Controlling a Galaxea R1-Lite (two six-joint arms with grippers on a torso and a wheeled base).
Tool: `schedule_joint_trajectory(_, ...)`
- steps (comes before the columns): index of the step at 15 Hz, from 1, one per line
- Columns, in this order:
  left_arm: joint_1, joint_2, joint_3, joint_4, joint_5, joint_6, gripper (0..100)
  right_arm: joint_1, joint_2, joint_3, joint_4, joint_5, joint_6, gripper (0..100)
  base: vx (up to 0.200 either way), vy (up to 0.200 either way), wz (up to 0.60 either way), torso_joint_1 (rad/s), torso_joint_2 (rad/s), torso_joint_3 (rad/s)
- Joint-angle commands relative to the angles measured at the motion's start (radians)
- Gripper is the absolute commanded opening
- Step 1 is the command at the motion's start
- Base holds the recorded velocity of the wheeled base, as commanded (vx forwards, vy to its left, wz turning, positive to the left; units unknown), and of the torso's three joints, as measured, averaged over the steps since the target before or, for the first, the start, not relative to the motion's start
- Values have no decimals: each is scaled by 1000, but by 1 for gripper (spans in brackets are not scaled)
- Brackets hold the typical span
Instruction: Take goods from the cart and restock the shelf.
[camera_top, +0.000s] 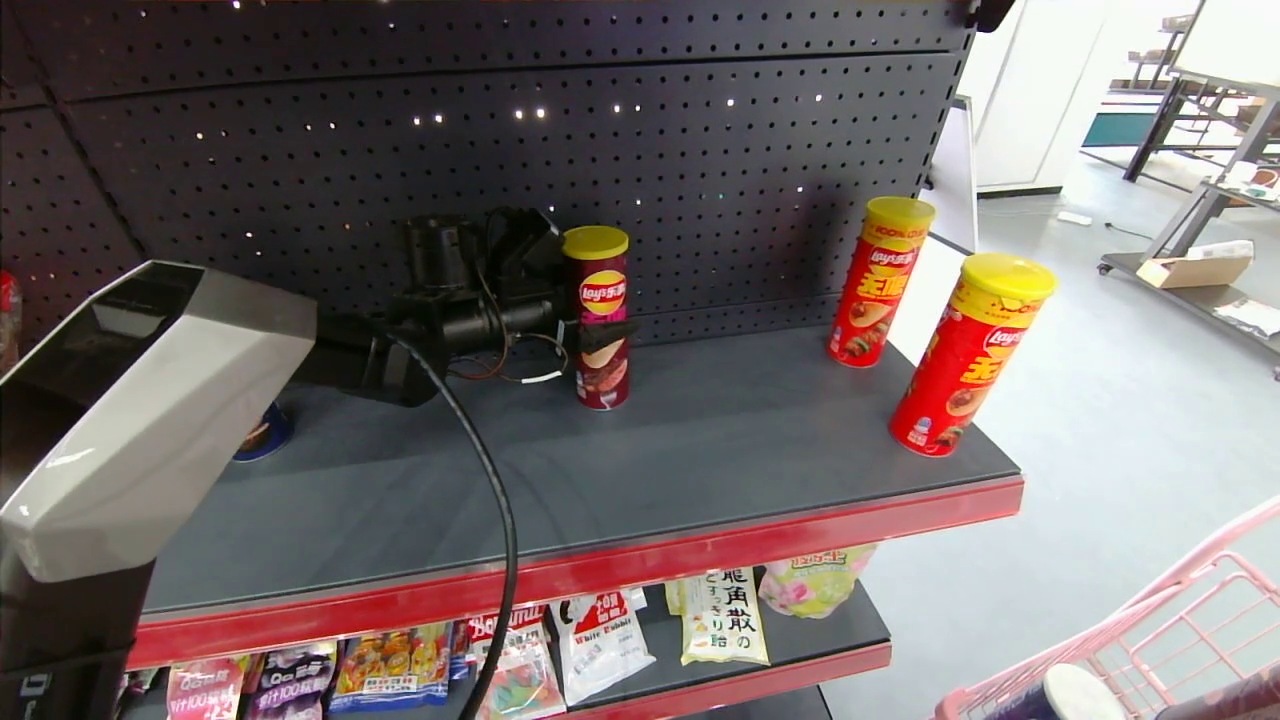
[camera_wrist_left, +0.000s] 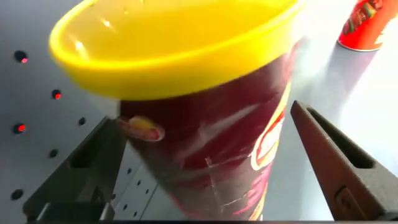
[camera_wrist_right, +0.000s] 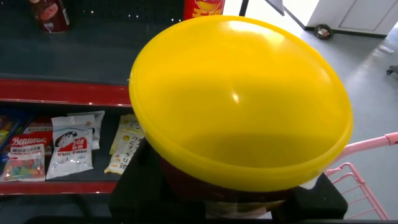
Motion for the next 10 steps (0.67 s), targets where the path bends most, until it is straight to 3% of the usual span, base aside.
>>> schedule_joint_trajectory(1, -1, 8, -8, 2, 1, -1, 100, 1, 2, 1, -1, 0, 0, 0, 0, 0, 0, 0, 0, 0)
schedule_joint_trajectory(7, 2, 54, -81, 4, 2, -1, 100, -1, 2, 4, -1, 0, 0, 0, 0, 0, 0, 0, 0, 0)
schedule_joint_trajectory(8, 2, 60, -86, 1, 4, -1, 0, -1, 2, 4, -1, 0, 0, 0, 0, 0, 0, 0, 0, 0)
schedule_joint_trajectory(10, 1, 64, -91, 1, 8, -1, 0, -1, 2, 6, -1, -2, 0, 0, 0, 0, 0, 0, 0, 0)
